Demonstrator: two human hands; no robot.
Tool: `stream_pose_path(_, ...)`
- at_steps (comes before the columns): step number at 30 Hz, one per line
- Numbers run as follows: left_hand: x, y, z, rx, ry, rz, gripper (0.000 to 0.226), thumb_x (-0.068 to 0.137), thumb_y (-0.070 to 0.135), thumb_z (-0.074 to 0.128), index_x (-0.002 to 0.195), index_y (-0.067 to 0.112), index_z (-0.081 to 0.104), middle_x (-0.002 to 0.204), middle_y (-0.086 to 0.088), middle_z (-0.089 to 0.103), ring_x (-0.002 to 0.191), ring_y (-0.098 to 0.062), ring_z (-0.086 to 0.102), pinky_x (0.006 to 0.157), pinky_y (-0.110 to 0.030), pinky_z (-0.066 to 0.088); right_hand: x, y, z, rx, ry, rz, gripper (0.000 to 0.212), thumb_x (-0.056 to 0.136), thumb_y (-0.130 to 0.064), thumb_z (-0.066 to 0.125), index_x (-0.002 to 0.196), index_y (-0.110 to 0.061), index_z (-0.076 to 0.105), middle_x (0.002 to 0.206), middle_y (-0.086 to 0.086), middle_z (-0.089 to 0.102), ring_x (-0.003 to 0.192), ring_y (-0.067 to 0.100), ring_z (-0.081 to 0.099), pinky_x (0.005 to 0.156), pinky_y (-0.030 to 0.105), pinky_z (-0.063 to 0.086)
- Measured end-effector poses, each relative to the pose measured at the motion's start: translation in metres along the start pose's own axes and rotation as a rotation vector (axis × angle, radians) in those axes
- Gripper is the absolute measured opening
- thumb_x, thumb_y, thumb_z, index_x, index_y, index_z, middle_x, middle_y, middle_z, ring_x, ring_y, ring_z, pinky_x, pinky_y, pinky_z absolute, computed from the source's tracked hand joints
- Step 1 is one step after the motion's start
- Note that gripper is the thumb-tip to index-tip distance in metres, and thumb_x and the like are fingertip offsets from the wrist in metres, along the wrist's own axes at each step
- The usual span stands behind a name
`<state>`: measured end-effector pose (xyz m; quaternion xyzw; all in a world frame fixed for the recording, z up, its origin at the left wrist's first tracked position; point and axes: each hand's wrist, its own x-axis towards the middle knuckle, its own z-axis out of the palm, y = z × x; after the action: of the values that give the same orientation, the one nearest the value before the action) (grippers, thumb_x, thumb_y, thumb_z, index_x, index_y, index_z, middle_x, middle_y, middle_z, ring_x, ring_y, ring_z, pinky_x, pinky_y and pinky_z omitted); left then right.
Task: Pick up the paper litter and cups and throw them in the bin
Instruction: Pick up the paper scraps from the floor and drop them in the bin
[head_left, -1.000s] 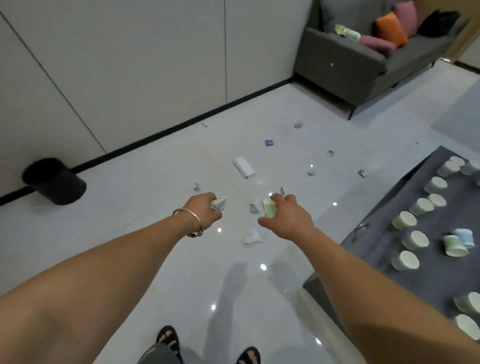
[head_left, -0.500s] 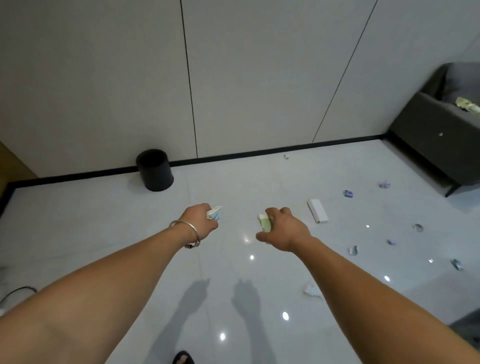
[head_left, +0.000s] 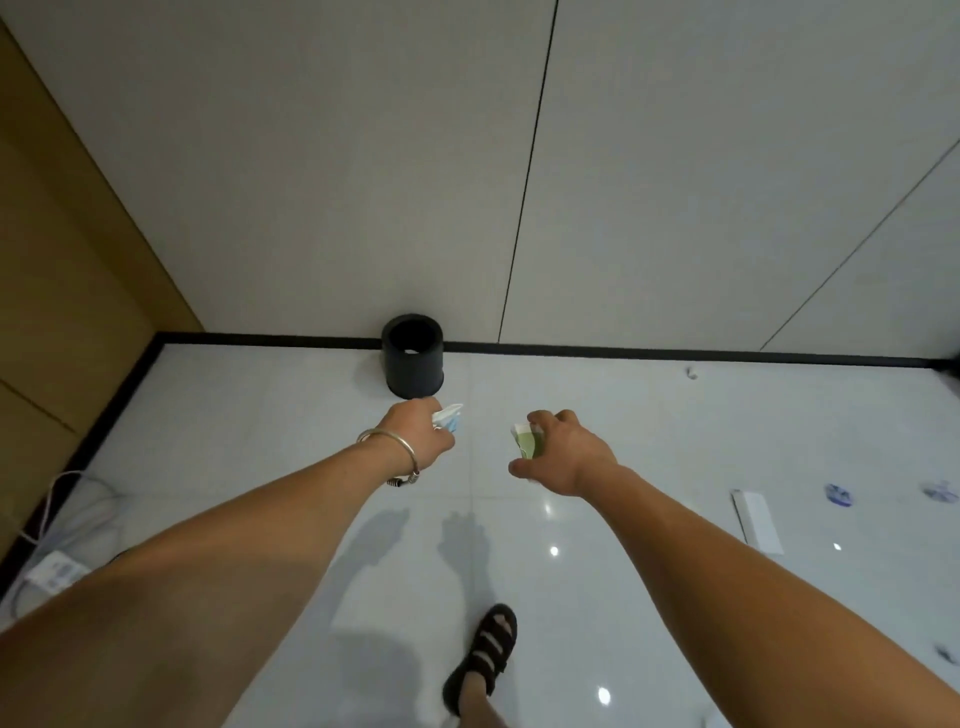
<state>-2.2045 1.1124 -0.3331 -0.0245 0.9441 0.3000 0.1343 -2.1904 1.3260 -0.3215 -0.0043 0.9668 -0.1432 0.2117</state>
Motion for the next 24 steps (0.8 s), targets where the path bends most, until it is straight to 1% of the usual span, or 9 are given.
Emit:
stream_pose_path(3, 0.047, -0.011, -0.024, 0.018, 0.037, -0.051, 0.015, 0.083, 0.022, 0.061, 0.094, 0.014, 0.058, 0.084, -0.005, 0.056, 0.074, -0.022, 0.052, 0.061, -0.025, 0.035, 0.065, -0.023, -0.013, 0.011, -0.021, -0.057, 0.082, 0.080, -0.056, 0.065, 0.147, -0.026, 0.028, 0.138, 0.007, 0.037, 0.110, 0.030, 0.055, 0.091, 0.040, 0.050)
stream_pose_path(6, 0.095, -0.021, -0.053, 0.060, 0.070, -0.119, 0.013, 0.082, 0.022, 0.060, 0.092, 0.013, 0.057, 0.082, -0.004, 0.055, 0.074, -0.022, 0.051, 0.062, -0.025, 0.035, 0.122, -0.046, -0.033, 0.000, -0.062, -0.111, 0.082, 0.080, -0.056, 0.065, 0.147, -0.025, 0.028, 0.137, 0.006, 0.038, 0.109, 0.029, 0.055, 0.088, 0.038, 0.050)
stream_pose_path(10, 0.154, -0.029, -0.083, 0.041, 0.118, -0.170, 0.011, 0.083, 0.022, 0.060, 0.090, 0.017, 0.053, 0.080, -0.002, 0.053, 0.073, -0.021, 0.050, 0.057, -0.025, 0.033, 0.194, -0.069, -0.065, -0.017, -0.042, -0.167, 0.078, 0.079, -0.055, 0.065, 0.143, -0.024, 0.032, 0.133, 0.006, 0.039, 0.107, 0.030, 0.056, 0.086, 0.038, 0.050)
stream_pose_path(12, 0.180, -0.032, -0.092, 0.053, 0.089, -0.174, 0.010, 0.083, 0.022, 0.060, 0.089, 0.020, 0.051, 0.081, -0.002, 0.053, 0.074, -0.021, 0.050, 0.058, -0.025, 0.033, 0.224, -0.077, -0.077, -0.021, -0.051, -0.170, 0.078, 0.079, -0.055, 0.065, 0.143, -0.024, 0.033, 0.134, 0.006, 0.039, 0.108, 0.031, 0.056, 0.086, 0.038, 0.049)
stream_pose_path(15, 0.227, -0.044, -0.103, 0.082, 0.059, -0.187, 0.011, 0.083, 0.023, 0.059, 0.090, 0.018, 0.051, 0.084, -0.002, 0.053, 0.076, -0.021, 0.050, 0.059, -0.025, 0.034, 0.273, -0.091, -0.087, -0.017, -0.054, -0.179, 0.078, 0.079, -0.055, 0.066, 0.143, -0.026, 0.032, 0.134, 0.006, 0.039, 0.109, 0.031, 0.056, 0.085, 0.037, 0.048)
stream_pose_path(19, 0.308, -0.061, -0.120, 0.071, 0.042, -0.174, 0.012, 0.085, 0.024, 0.058, 0.090, 0.017, 0.049, 0.078, 0.000, 0.051, 0.068, -0.016, 0.047, 0.050, -0.023, 0.029, 0.350, -0.111, -0.093, 0.003, -0.059, -0.154, 0.083, 0.077, -0.054, 0.068, 0.146, -0.027, 0.029, 0.141, 0.005, 0.036, 0.114, 0.031, 0.054, 0.087, 0.038, 0.048)
stream_pose_path(21, 0.352, -0.071, -0.127, 0.073, 0.009, -0.158, 0.013, 0.085, 0.022, 0.058, 0.093, 0.014, 0.053, 0.085, -0.005, 0.056, 0.072, -0.018, 0.049, 0.054, -0.024, 0.032, 0.387, -0.121, -0.091, 0.015, -0.069, -0.124, 0.084, 0.077, -0.055, 0.068, 0.145, -0.027, 0.029, 0.142, 0.005, 0.035, 0.115, 0.031, 0.053, 0.089, 0.039, 0.049)
stream_pose_path(24, 0.417, -0.089, -0.141, 0.057, -0.029, -0.148, 0.025, 0.084, 0.022, 0.059, 0.106, 0.010, 0.059, 0.101, -0.009, 0.062, 0.081, -0.020, 0.051, 0.067, -0.026, 0.038, 0.438, -0.134, -0.090, 0.056, -0.091, -0.065, 0.084, 0.075, -0.055, 0.069, 0.144, -0.026, 0.030, 0.140, 0.004, 0.037, 0.113, 0.030, 0.053, 0.090, 0.038, 0.049)
